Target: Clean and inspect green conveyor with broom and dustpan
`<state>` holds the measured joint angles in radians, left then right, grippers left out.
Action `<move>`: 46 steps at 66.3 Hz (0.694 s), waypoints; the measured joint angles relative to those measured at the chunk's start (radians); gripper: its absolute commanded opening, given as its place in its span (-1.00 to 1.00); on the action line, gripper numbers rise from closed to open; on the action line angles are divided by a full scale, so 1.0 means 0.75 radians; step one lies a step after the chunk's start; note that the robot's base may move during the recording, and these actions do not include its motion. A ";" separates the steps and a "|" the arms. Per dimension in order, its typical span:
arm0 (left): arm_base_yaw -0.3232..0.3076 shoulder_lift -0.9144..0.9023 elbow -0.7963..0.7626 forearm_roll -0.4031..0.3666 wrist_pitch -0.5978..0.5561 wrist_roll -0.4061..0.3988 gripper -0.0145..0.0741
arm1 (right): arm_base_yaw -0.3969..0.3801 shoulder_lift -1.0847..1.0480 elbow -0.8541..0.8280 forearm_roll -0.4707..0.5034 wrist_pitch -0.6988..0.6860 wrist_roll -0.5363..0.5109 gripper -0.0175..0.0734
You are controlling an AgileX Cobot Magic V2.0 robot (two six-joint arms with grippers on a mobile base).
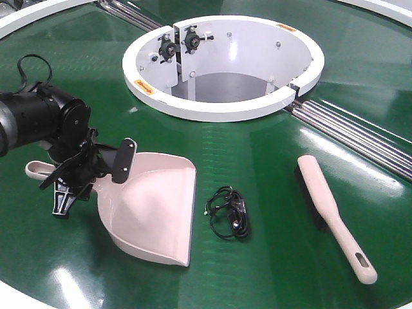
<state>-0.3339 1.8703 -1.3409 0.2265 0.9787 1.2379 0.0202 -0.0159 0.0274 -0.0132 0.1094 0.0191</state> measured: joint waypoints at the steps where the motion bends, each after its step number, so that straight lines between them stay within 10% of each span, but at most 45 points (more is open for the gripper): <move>1: 0.000 0.000 0.000 0.000 0.000 0.000 -0.69 | 0.000 0.000 0.000 0.000 -0.006 0.000 -0.64; 16: 0.000 0.000 0.000 -0.001 0.000 0.000 -0.69 | 0.000 0.000 -0.016 0.003 -0.159 0.015 -0.64; 46: -0.001 0.000 0.000 -0.001 0.000 0.000 -0.69 | 0.000 0.557 -0.631 0.089 0.453 0.016 -0.64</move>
<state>-0.3350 1.8703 -1.3409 0.2256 0.9787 1.2379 0.0202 0.4019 -0.4458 0.0538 0.4495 0.0314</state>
